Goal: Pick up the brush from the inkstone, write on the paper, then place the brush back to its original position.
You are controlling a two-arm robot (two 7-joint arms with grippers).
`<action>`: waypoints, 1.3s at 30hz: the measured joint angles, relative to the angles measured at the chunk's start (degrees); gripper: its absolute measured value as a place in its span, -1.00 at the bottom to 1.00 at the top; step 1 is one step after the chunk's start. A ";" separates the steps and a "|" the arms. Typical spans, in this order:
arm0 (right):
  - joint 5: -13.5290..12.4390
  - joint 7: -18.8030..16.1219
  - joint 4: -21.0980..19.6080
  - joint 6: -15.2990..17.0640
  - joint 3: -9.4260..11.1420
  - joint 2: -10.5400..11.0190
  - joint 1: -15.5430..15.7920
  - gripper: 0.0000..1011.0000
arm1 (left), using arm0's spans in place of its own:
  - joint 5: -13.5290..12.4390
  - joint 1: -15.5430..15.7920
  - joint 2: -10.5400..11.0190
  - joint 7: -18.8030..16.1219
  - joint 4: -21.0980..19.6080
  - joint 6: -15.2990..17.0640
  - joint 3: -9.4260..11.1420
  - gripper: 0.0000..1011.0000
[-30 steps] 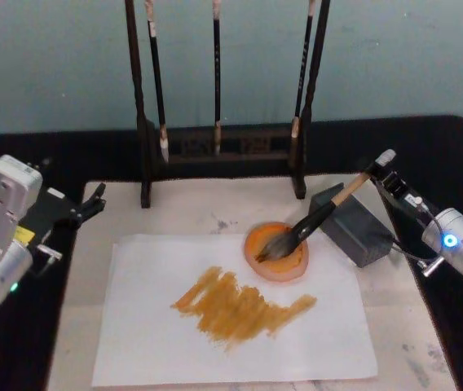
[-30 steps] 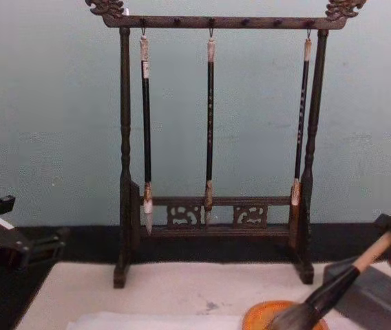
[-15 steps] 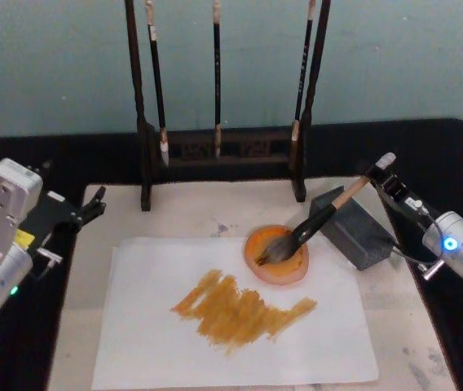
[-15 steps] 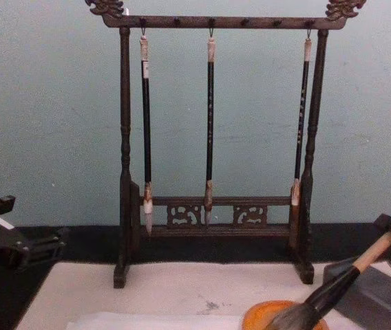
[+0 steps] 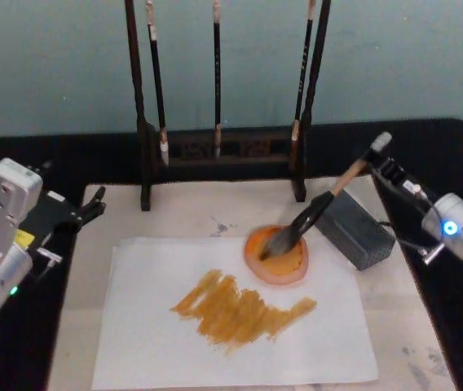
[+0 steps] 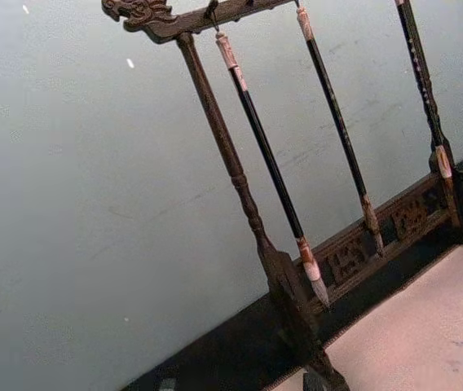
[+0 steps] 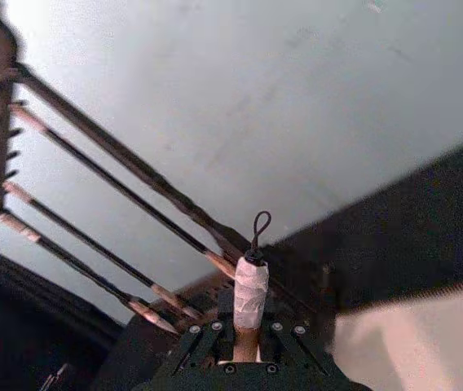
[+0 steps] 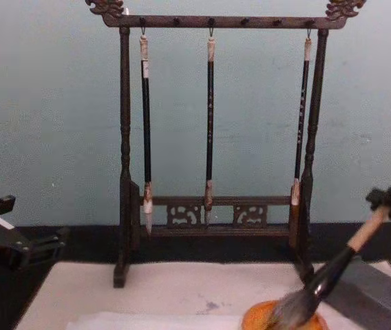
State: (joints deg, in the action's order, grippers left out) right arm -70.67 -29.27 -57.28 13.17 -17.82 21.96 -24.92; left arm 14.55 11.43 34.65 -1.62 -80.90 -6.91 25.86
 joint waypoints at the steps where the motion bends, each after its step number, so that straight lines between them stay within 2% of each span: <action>1: 0.47 -0.05 -0.80 -0.55 -0.45 0.40 -0.22 -0.68 | 0.00 0.00 0.00 0.00 0.00 0.00 0.00 1.00; 9: 3.42 0.62 -6.16 -3.62 -2.43 2.69 -0.93 -0.68 | 0.00 0.00 0.00 0.00 0.00 0.00 0.00 1.00; 13: 5.51 1.21 -9.72 -5.09 -3.31 4.04 -0.97 -0.68 | 0.00 0.00 0.00 0.00 0.00 0.00 0.00 1.00; 16: 8.46 1.35 -13.90 -6.99 -4.27 5.53 -0.79 -0.68 | 0.00 0.00 0.00 0.00 0.00 0.00 0.00 1.00; 17: 8.46 1.35 -13.90 -6.99 -4.27 5.53 -0.79 -0.68 | 0.00 0.00 0.00 0.00 0.00 0.00 0.00 1.00; 19: 12.34 1.36 -17.67 -9.26 -5.47 6.89 -0.61 -0.68 | 0.00 0.00 0.00 0.00 0.00 0.00 0.00 1.00; 22: 16.33 1.42 -20.36 -11.24 -6.54 7.84 -0.50 -0.68 | 0.00 0.00 0.00 0.00 0.00 0.00 0.00 1.00; 23: 18.94 1.58 -22.01 -12.42 -7.42 8.46 -0.47 -0.68 | 0.00 0.00 0.00 0.00 0.00 0.00 0.00 1.00; 26: 23.06 1.90 -24.15 -13.95 -8.65 9.20 -0.46 -0.68 | 0.00 0.00 0.00 0.00 0.00 0.00 0.00 1.00; 27: 25.43 2.37 -25.41 -14.63 -9.36 9.60 -0.44 -0.68 | 0.00 0.00 0.00 0.00 0.00 0.00 0.00 1.00; 29: 27.31 2.76 -26.49 -15.12 -9.90 9.89 -0.40 -0.68 | 0.00 0.00 0.00 0.00 0.00 0.00 0.00 1.00; 39: 25.98 2.57 -25.70 -14.90 -9.54 9.68 -0.40 -0.68 | 0.00 0.00 0.00 0.00 0.00 0.00 0.00 1.00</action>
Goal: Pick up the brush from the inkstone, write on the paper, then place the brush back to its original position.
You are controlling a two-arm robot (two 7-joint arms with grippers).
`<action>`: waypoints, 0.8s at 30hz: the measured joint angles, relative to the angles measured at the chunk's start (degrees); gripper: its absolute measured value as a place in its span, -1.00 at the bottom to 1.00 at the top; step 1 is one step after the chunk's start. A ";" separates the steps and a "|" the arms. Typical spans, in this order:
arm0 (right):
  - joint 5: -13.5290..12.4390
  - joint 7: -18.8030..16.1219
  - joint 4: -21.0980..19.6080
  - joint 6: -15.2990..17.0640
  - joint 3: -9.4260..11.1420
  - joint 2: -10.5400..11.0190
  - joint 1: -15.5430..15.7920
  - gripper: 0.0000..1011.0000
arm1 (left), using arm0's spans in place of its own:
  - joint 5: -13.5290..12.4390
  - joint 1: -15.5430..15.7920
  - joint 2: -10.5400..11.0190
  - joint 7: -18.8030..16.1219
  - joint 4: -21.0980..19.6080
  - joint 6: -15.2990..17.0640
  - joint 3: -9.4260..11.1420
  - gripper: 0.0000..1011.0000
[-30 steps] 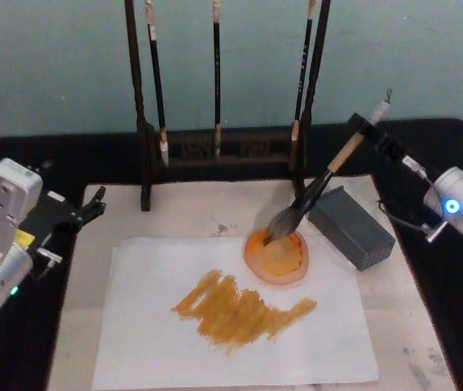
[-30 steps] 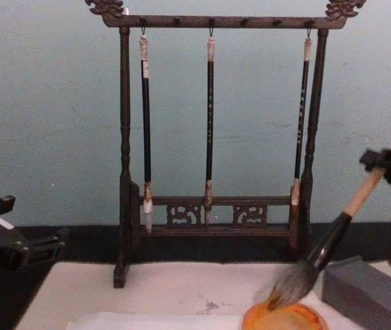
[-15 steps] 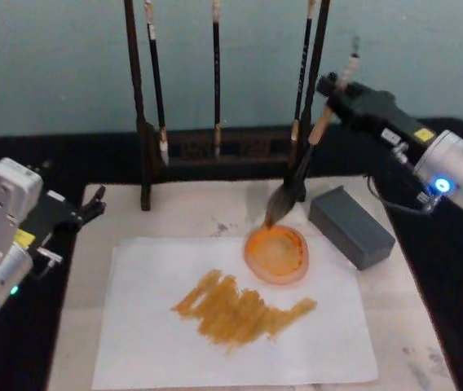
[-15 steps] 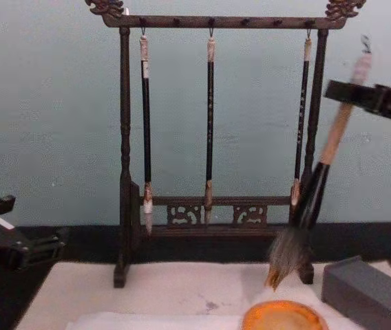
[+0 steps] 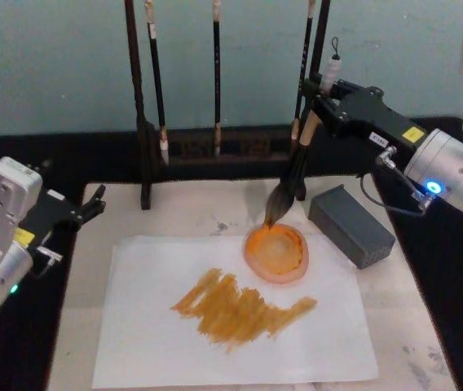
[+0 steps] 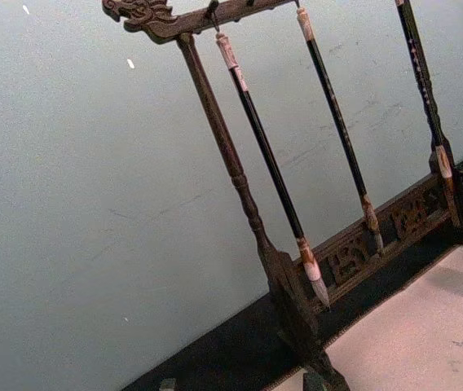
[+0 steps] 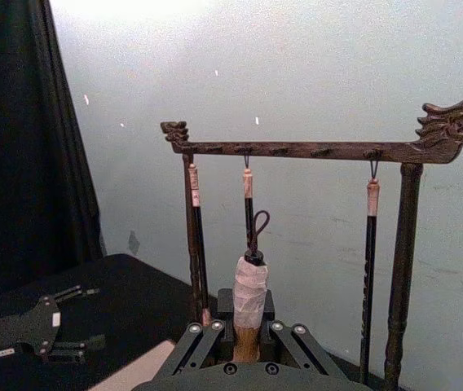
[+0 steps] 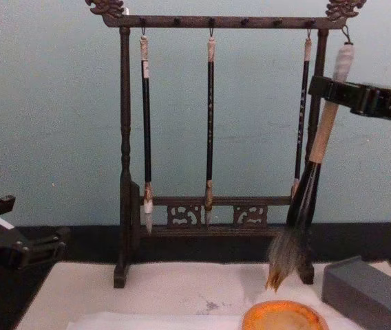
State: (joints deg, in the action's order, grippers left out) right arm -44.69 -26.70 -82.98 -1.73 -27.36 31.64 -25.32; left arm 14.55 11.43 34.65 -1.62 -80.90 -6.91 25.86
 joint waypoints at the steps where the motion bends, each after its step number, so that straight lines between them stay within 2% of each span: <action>1: -0.05 -0.01 0.03 0.01 0.02 -0.01 -0.01 -0.68 | 0.00 0.00 0.00 0.00 0.00 0.00 0.00 1.00; 18: -0.76 -0.21 0.46 0.25 0.24 -0.12 -0.07 -0.68 | 0.00 0.00 0.00 0.00 0.00 0.00 0.00 1.00; 24: 1.05 -1.99 0.95 -0.22 -0.13 -1.07 -1.49 -0.68 | 0.00 0.00 0.00 0.00 0.00 0.00 0.00 1.00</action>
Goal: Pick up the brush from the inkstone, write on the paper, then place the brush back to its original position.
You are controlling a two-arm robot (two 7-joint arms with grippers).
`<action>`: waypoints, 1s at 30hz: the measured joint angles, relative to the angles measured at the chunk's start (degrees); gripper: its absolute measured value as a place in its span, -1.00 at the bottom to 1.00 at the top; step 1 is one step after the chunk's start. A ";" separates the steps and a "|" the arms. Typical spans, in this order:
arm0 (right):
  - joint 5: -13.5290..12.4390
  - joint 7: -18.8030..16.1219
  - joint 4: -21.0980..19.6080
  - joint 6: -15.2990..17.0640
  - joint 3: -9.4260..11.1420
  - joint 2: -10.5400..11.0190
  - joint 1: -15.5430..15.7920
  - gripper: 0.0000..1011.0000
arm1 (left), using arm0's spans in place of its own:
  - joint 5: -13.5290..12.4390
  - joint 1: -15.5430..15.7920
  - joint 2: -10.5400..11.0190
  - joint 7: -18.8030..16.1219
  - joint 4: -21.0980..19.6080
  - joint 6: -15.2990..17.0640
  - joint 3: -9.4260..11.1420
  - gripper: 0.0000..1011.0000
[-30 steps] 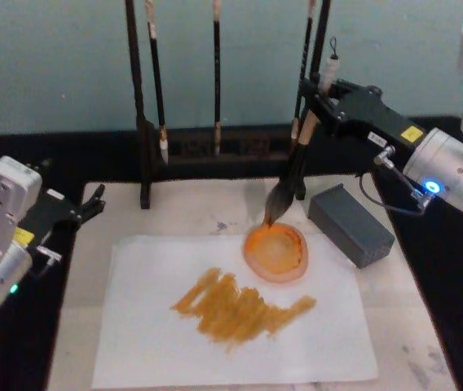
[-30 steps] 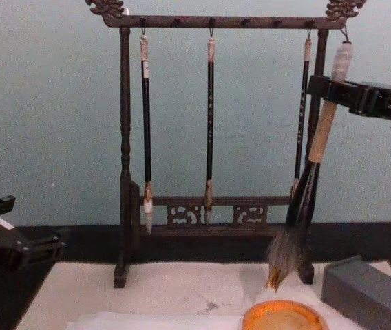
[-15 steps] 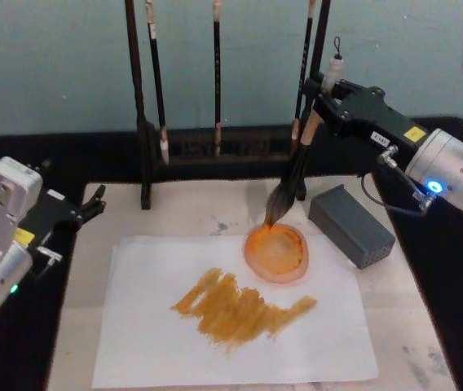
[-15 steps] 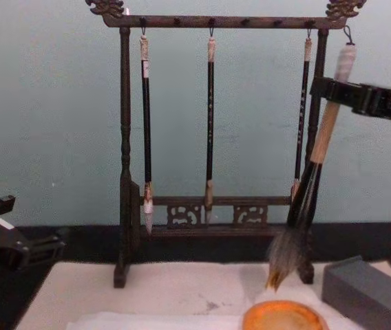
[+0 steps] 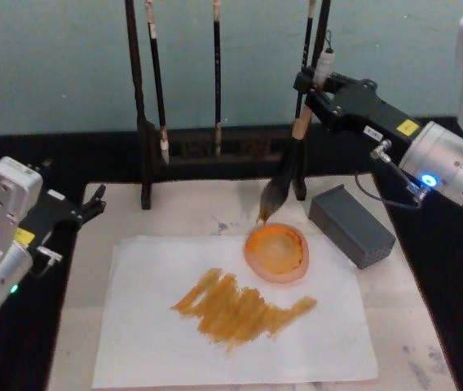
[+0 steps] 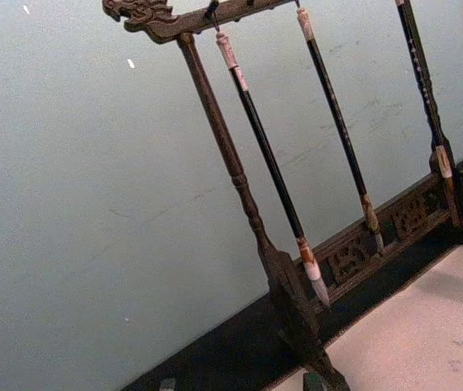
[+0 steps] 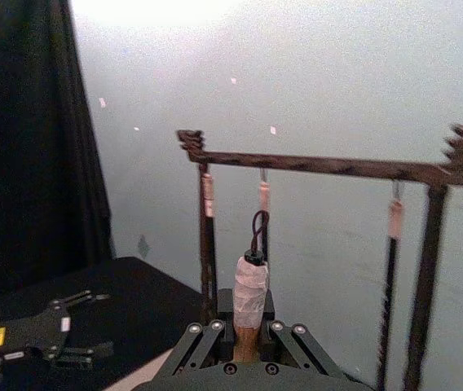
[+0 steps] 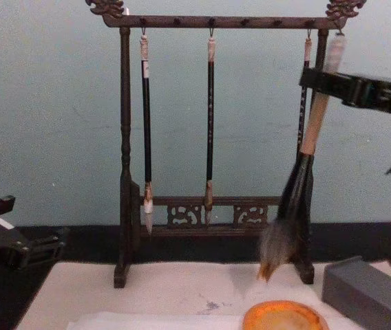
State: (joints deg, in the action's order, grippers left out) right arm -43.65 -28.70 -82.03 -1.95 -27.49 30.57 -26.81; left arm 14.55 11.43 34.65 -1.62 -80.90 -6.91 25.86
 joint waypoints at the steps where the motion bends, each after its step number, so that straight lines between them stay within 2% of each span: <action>1: 0.51 -0.58 0.01 -0.15 -0.16 -0.19 -0.41 -0.68 | 0.00 0.00 0.00 0.00 0.00 0.00 0.00 1.00; 12: 4.14 -5.25 -1.28 -0.49 -2.22 -1.65 -3.16 -0.68 | 0.00 0.00 0.00 0.00 0.00 0.00 0.00 1.00; 23: 3.90 -9.03 -1.92 2.65 -4.64 -4.32 -3.54 -0.68 | 0.00 0.00 0.00 0.00 0.00 0.00 0.00 1.00; 30: 3.62 -9.66 -2.78 3.78 -5.60 -3.93 -2.34 -0.68 | 0.00 0.00 0.00 0.00 0.00 0.00 0.00 1.00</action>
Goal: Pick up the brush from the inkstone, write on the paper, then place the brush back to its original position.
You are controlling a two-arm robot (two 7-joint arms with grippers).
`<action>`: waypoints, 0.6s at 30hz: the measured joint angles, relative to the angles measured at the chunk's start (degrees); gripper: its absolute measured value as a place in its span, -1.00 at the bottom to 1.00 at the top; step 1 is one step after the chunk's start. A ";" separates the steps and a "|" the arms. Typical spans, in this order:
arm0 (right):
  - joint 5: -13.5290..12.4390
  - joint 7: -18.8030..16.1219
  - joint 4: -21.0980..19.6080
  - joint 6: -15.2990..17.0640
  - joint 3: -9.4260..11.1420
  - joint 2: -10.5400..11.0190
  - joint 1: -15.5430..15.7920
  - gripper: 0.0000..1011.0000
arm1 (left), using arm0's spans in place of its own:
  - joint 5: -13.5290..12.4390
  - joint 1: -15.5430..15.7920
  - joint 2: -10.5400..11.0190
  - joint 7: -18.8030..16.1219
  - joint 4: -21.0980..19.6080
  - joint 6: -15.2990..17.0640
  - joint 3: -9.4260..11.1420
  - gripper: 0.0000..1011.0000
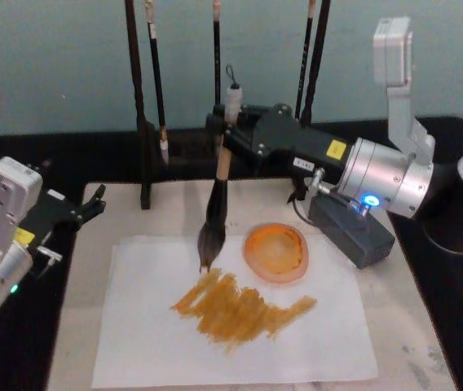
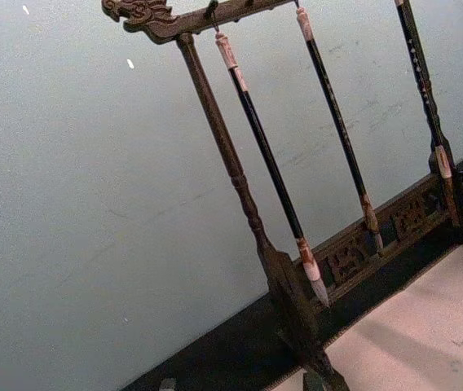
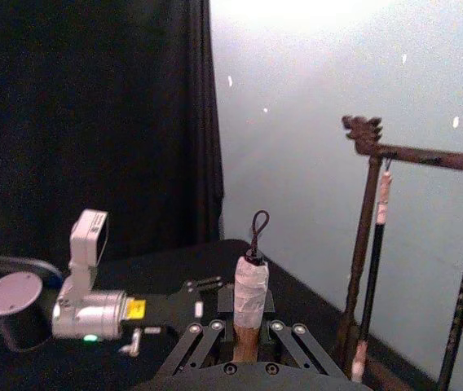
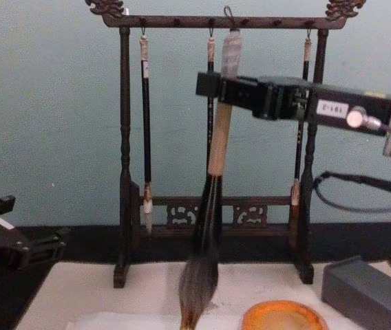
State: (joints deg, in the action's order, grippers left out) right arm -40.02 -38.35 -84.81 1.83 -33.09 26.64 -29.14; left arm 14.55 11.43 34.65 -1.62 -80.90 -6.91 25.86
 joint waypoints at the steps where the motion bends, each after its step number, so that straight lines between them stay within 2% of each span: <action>1: -0.03 -0.09 -0.37 0.22 -0.17 0.32 0.38 -0.68 | 0.00 0.00 0.00 0.00 0.00 0.00 0.00 1.00; 9: 0.12 -0.92 -2.26 1.20 -1.22 2.17 1.85 -0.68 | 0.00 0.00 0.00 0.00 0.00 0.00 0.00 1.00; 18: 0.91 -1.79 -3.16 1.60 -2.62 3.21 2.37 -0.68 | 0.00 0.00 0.00 0.00 0.00 0.00 0.00 1.00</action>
State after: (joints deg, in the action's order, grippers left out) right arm -39.11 -40.14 -87.98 3.44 -35.71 29.84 -26.77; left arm 14.55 11.43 34.65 -1.62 -80.90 -6.91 25.86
